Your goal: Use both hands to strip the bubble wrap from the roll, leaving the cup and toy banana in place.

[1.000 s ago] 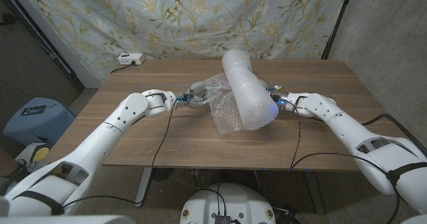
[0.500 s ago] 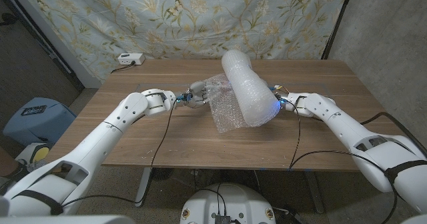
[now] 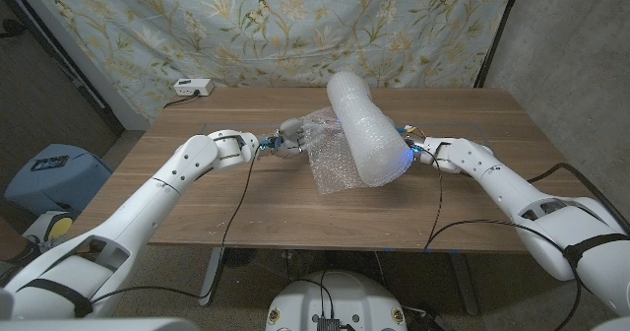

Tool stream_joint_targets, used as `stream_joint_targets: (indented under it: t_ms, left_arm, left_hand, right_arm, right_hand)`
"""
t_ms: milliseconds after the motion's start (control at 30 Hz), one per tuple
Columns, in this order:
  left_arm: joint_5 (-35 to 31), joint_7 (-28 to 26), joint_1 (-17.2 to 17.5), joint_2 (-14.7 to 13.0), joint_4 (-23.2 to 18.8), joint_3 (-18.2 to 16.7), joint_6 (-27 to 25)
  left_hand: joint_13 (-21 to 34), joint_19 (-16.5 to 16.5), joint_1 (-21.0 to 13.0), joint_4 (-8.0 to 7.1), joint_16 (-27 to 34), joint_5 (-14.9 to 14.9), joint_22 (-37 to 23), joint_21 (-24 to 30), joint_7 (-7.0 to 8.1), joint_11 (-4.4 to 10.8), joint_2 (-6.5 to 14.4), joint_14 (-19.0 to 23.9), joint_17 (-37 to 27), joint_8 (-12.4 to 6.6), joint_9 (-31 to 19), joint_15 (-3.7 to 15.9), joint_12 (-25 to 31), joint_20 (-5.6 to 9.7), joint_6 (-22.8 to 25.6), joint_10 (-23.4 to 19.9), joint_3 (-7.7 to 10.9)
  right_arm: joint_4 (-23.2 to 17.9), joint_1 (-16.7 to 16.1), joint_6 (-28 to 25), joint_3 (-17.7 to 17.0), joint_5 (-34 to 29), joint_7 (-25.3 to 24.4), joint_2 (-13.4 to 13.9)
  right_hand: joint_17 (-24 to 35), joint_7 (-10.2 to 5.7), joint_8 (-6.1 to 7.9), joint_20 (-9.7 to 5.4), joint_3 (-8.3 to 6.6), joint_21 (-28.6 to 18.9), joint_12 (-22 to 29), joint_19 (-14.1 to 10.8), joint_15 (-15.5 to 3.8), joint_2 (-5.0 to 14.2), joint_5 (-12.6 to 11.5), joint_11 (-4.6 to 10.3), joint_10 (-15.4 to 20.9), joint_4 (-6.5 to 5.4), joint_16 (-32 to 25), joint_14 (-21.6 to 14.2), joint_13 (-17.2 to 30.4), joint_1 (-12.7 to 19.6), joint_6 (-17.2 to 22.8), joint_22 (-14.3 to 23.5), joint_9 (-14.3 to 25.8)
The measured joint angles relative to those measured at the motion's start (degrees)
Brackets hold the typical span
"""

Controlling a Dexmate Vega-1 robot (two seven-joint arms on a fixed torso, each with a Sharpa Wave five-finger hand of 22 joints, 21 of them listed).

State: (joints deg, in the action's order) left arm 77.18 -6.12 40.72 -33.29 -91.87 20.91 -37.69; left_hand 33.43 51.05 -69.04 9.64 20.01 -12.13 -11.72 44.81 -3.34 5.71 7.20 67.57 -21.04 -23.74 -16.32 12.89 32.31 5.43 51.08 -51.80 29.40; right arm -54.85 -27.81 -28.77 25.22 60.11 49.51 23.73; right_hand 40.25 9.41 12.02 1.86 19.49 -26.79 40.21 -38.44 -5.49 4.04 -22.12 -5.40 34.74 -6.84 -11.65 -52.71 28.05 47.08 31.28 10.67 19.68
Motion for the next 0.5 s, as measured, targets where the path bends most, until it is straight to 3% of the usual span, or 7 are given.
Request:
stream_joint_targets:
  t_ms: [500]
  left_arm:
    - [0.0,-0.9,0.1,-1.0,-1.4,-0.3,-0.6]
  left_hand:
    - [0.2,-0.3,0.0,-0.19,-0.3,0.0,0.3,0.8,0.0,0.0,0.0,0.0,-0.4,0.02,-0.1,-0.01,-0.1,-0.31,0.0,0.0,0.19]
  right_arm:
    - [1.5,-0.3,2.4,-0.7,-0.4,2.6,-0.9]
  right_hand:
    - [-1.3,0.15,-0.06,0.31,-0.22,0.3,-1.1,0.3,0.49,-0.32,-0.9,-0.3,-0.7,-0.22,0.2,1.1,-0.1,-0.3,-0.2,0.0,-0.3]
